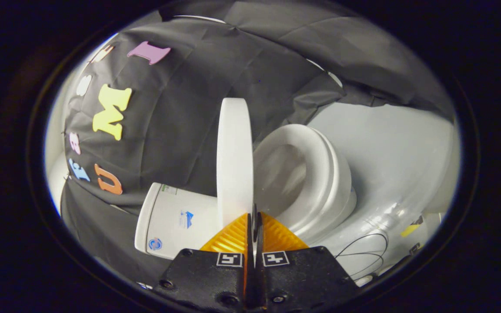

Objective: Open the toilet lid.

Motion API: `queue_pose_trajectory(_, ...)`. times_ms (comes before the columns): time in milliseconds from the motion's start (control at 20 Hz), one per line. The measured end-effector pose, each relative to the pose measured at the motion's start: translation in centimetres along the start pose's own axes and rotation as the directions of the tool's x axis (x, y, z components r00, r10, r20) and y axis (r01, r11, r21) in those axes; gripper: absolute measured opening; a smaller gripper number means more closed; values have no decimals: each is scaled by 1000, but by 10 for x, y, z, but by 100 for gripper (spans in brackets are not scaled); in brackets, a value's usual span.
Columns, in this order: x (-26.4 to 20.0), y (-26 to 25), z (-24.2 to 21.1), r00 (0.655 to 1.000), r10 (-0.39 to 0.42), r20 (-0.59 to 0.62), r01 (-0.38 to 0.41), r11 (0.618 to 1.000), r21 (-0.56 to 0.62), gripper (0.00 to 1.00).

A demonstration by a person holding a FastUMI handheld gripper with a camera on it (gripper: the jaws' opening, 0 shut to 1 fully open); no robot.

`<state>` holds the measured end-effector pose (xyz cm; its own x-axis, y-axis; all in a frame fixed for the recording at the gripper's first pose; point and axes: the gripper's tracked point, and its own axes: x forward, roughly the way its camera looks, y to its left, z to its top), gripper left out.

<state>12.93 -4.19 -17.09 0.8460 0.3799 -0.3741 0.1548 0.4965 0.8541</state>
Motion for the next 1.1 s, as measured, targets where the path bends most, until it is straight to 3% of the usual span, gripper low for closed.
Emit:
queue_pose_trajectory(350, -9, 36, -2, 1000, -7, 30, 10, 994, -105, 4)
queue_pose_trajectory(1100, -18, 78, -12, 998, -28, 62, 41, 975, -218, 4)
